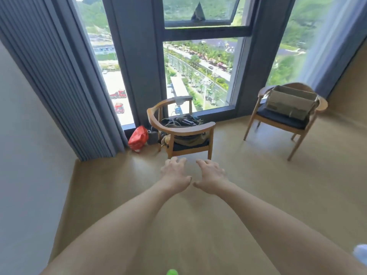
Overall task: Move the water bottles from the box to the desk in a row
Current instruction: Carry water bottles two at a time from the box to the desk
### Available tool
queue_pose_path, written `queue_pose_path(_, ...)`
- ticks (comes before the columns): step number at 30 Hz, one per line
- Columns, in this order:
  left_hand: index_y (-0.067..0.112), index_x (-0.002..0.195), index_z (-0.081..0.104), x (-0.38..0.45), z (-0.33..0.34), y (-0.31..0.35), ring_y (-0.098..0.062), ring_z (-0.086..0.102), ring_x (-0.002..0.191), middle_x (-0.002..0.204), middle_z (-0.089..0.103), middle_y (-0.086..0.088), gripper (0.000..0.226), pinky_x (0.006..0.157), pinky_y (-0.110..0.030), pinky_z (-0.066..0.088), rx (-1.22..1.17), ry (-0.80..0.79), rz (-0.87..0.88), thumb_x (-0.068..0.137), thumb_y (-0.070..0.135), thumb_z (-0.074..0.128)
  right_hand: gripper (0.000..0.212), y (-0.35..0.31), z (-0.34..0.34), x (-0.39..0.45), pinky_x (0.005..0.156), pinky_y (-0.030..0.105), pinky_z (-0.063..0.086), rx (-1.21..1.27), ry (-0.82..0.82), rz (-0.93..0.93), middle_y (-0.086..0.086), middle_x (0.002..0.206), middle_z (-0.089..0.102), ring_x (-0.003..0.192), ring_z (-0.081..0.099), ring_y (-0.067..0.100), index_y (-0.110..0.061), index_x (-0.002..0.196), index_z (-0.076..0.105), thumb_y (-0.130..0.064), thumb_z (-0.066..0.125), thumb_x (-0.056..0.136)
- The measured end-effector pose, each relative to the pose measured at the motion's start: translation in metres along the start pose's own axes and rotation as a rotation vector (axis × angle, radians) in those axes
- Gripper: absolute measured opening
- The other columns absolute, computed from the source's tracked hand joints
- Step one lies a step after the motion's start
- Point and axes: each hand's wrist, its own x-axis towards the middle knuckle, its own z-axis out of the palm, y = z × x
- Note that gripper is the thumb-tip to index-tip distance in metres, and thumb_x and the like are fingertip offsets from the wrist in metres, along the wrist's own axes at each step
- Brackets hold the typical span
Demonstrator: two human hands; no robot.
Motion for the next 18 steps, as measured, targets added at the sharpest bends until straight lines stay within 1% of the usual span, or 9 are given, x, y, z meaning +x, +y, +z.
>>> queue_pose_path(2,0.026,0.153,0.037,0.036,-0.004,0.007,-0.028,0.036,0.141,0.152,0.042,-0.007,0.073,0.112,-0.044,0.039,0.015,-0.017,0.073,0.089,0.046,0.066,0.078,0.008,-0.013,0.025,0.107,0.048,0.04,-0.013,0.004,0.071,0.002,0.152,0.043,0.139,0.04,0.029,-0.031,0.153,0.032,-0.048,0.071,0.087)
queue_pose_path(5,0.023,0.152,0.039,0.088,-0.012,0.017,-0.029,0.038,0.139,0.149,0.045,-0.007,0.071,0.11,-0.045,0.04,0.01,-0.031,0.185,0.089,0.044,0.066,0.079,0.02,-0.031,0.06,0.103,0.046,0.041,-0.019,0.038,0.162,0.002,0.148,0.046,0.136,0.043,0.028,-0.031,0.153,0.033,-0.052,0.069,0.086)
queue_pose_path(9,0.022,0.151,0.041,0.14,-0.011,0.035,-0.03,0.035,0.142,0.151,0.044,-0.008,0.069,0.111,-0.046,0.039,-0.003,-0.071,0.259,0.091,0.042,0.068,0.08,0.046,-0.041,0.091,0.101,0.045,0.042,-0.015,0.064,0.263,0.001,0.144,0.049,0.134,0.045,0.029,-0.032,0.152,0.034,-0.056,0.07,0.084)
queue_pose_path(14,0.023,0.151,0.04,0.198,0.007,0.068,-0.031,0.035,0.142,0.152,0.043,-0.009,0.069,0.111,-0.046,0.039,0.033,-0.163,0.345,0.091,0.042,0.068,0.085,0.091,-0.046,0.125,0.105,0.044,0.04,0.038,0.057,0.397,0.001,0.149,0.045,0.137,0.042,0.028,-0.035,0.155,0.03,-0.056,0.071,0.084)
queue_pose_path(18,0.023,0.148,0.043,0.251,0.029,0.105,-0.031,0.037,0.138,0.147,0.046,-0.008,0.067,0.108,-0.045,0.041,0.043,-0.178,0.422,0.09,0.042,0.068,0.087,0.137,-0.048,0.162,0.107,0.044,0.038,0.078,0.057,0.471,0.001,0.153,0.042,0.141,0.039,0.028,-0.034,0.156,0.028,-0.055,0.071,0.085)
